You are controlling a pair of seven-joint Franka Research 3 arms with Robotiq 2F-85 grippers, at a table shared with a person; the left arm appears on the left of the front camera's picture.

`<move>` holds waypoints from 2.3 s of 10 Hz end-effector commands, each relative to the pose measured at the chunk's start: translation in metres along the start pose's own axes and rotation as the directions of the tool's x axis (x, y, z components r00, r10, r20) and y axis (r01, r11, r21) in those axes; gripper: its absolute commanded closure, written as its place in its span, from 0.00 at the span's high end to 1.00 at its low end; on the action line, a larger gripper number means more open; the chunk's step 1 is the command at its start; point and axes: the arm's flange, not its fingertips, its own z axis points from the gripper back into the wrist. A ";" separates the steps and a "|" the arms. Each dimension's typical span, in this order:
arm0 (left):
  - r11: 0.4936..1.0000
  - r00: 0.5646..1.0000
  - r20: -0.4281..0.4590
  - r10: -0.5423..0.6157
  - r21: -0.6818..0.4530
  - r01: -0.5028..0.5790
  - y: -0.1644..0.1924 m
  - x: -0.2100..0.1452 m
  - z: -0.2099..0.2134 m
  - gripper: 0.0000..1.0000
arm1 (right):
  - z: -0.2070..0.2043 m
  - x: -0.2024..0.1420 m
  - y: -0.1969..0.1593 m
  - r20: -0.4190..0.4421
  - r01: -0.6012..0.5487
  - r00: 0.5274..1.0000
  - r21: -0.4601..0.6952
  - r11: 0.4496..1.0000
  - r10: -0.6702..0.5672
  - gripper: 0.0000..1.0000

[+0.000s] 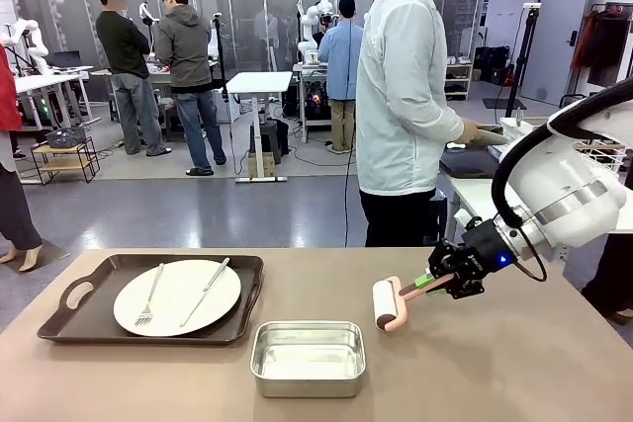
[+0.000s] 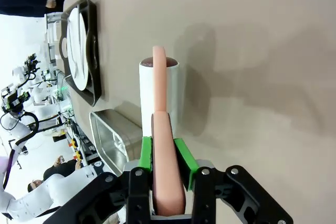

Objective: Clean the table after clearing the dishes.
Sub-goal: When the left (or right) Handle tray is removed, use the left hand (or right hand) to clean the left (or right) side of the table with the Lint Roller.

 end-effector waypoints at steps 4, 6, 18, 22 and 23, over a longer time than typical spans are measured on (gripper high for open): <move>1.000 1.000 0.002 -0.003 -0.002 0.003 -0.001 -0.001 0.003 1.00 | -0.010 0.007 -0.023 -0.001 0.028 1.000 0.029 0.999 -0.028 0.22; 1.000 1.000 0.002 -0.003 -0.002 0.003 -0.001 -0.001 0.003 1.00 | 0.001 0.008 -0.034 0.023 0.049 0.999 0.013 0.999 -0.049 0.22; 1.000 1.000 0.002 -0.003 -0.002 0.003 -0.001 -0.001 0.003 1.00 | 0.109 -0.027 -0.052 0.158 0.168 0.983 -0.573 0.802 -0.093 0.22; 1.000 1.000 0.002 -0.003 -0.002 0.003 -0.001 -0.001 0.003 1.00 | 0.110 -0.014 -0.041 0.140 0.173 0.985 -0.756 0.631 -0.103 0.22; 1.000 1.000 0.002 -0.003 -0.002 0.003 -0.001 -0.001 0.003 1.00 | 0.110 -0.013 -0.036 0.133 0.171 0.985 -0.800 0.576 -0.107 0.22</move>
